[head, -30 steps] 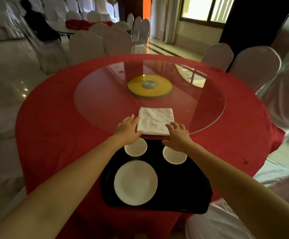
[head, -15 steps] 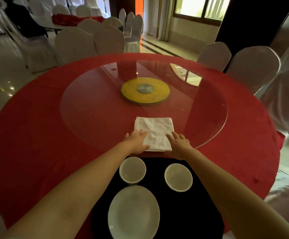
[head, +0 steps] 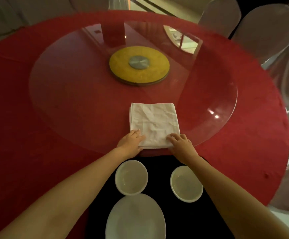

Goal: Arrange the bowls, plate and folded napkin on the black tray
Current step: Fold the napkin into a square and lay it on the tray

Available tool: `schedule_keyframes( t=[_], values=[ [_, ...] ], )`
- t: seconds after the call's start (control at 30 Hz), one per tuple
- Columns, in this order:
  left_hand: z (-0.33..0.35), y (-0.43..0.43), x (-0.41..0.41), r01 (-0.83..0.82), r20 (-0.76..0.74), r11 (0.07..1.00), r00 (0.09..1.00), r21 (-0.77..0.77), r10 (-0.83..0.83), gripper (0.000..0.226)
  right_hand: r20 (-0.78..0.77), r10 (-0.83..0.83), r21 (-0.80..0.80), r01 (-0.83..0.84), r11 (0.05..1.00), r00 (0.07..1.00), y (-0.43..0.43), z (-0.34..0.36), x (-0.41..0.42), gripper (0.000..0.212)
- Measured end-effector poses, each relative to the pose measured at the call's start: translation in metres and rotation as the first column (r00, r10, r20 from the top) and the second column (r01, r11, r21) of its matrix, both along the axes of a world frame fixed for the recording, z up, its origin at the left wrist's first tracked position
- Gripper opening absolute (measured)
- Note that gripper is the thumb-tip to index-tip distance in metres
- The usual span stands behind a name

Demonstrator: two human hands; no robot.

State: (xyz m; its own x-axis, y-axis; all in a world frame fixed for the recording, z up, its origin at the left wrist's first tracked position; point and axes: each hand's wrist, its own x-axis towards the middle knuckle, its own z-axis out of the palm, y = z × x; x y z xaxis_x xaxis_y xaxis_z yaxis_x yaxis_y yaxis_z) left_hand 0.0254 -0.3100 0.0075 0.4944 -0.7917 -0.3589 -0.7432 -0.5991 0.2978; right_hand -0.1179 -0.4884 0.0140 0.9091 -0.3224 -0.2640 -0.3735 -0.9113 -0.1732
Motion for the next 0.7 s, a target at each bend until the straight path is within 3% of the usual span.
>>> schedule_keyframes(
  t=[0.17, 0.37, 0.5, 0.7],
  values=[
    [-0.01, 0.005, 0.002, -0.082, 0.042, 0.981, 0.995, -0.174, 0.091, 0.045, 0.105, 0.085, -0.052, -0.08, 0.995, 0.991, -0.011, -0.002, 0.0, 0.037],
    [-0.004, 0.004, -0.005, -0.128, 0.109, 0.946, 0.98, -0.298, 0.167, 0.002, 0.34, 0.194, -0.121, -0.162, 0.979, 0.92, -0.015, -0.006, -0.008, 0.028],
    [0.003, 0.005, -0.012, -0.168, 0.089, 0.931, 0.974, -0.323, 0.207, 0.005, 0.462, 0.14, -0.027, -0.144, 0.989, 0.876, -0.017, -0.009, -0.008, 0.025],
    [0.009, 0.011, -0.026, -0.093, 0.193, 0.94, 0.967, -0.327, 0.163, 0.004, 0.485, 0.122, -0.008, -0.135, 0.991, 0.866, -0.014, -0.012, -0.011, 0.019]
  ],
)
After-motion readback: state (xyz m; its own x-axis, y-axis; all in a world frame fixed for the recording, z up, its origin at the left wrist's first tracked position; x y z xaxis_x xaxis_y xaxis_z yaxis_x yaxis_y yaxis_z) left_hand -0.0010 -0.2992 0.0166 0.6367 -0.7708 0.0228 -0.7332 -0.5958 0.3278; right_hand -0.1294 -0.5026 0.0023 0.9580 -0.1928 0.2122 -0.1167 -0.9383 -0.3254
